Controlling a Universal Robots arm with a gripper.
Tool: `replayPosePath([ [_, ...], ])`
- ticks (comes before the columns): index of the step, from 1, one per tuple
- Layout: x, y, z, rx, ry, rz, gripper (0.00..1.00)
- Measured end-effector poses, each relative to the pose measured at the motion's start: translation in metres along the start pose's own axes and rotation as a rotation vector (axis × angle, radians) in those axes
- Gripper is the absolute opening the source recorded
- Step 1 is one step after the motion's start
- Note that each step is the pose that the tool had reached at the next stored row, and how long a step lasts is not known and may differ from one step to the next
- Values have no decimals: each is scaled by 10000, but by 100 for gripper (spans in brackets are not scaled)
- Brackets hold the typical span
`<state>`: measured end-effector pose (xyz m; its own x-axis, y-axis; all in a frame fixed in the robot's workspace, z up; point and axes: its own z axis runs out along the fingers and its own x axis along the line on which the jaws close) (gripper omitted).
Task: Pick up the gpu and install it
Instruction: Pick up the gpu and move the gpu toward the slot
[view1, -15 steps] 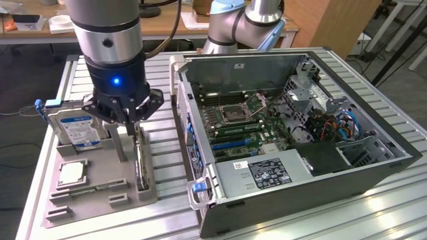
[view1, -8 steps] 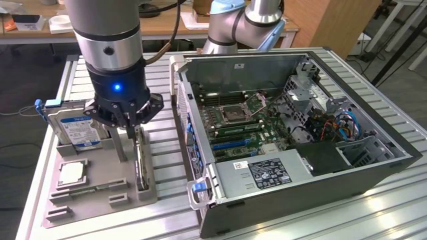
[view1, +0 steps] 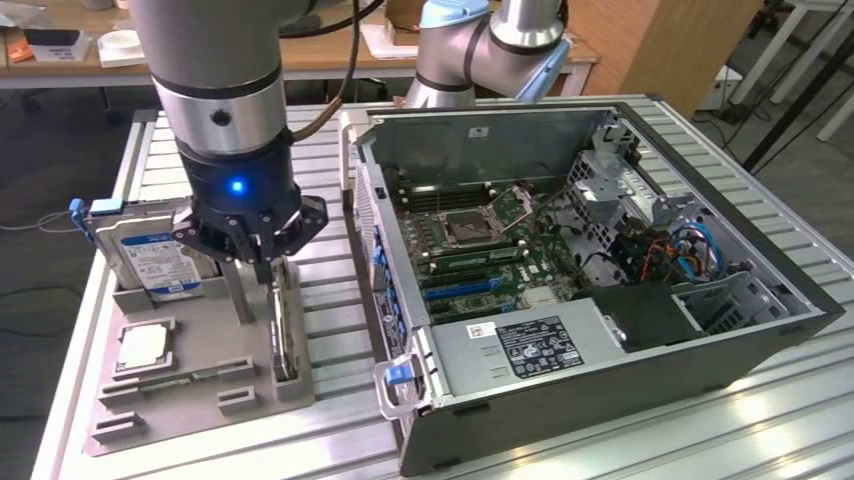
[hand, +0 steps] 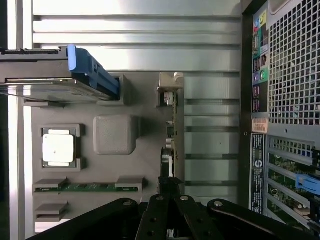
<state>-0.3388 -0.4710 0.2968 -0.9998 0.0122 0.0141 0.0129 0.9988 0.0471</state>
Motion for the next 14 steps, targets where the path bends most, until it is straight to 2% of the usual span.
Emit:
replayPosePath([
  [14, -4, -41, 177, 0, 0, 6, 11],
])
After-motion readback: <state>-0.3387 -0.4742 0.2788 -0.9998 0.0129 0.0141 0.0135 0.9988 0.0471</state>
